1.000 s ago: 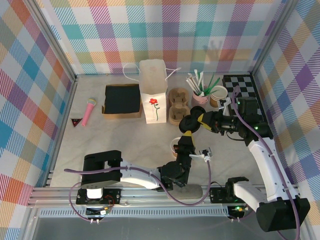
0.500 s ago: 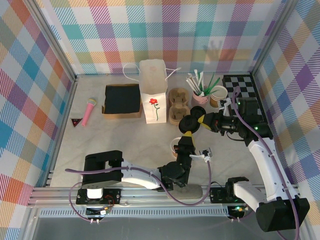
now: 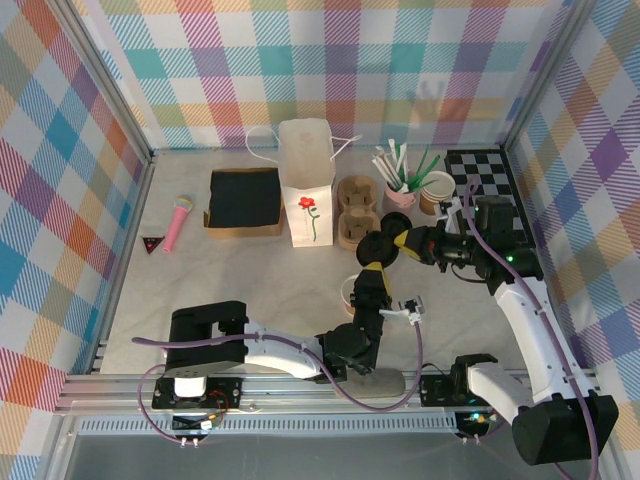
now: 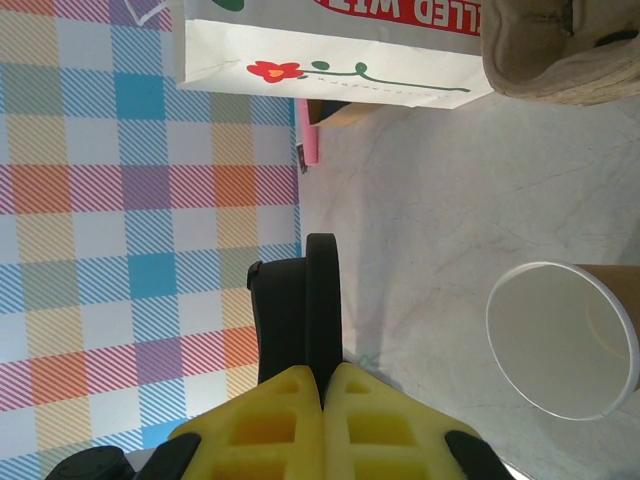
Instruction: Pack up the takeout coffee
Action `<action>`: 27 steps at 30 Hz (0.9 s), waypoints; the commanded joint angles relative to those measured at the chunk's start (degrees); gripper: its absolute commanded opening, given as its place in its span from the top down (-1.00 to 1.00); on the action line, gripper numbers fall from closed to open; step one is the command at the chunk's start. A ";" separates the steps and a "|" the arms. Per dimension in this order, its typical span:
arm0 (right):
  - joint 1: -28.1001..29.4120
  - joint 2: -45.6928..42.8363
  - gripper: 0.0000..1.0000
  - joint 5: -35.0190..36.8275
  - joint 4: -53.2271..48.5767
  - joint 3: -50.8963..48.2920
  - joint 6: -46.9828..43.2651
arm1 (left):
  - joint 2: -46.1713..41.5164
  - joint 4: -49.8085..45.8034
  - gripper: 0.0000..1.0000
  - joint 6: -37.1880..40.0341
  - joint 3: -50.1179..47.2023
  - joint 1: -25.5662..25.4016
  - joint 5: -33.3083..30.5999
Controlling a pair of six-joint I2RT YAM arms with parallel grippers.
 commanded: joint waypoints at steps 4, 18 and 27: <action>0.06 0.23 0.93 -0.93 3.65 -0.12 1.62 | -2.88 2.20 0.17 -2.87 -0.60 0.06 -0.54; -0.81 0.50 0.93 2.90 3.23 0.52 -0.02 | -30.71 -29.18 0.06 -40.93 -10.62 -0.84 -7.81; -1.09 -0.15 0.93 0.60 5.73 -3.61 0.28 | -56.76 -102.83 0.01 -108.55 -1.95 20.19 38.11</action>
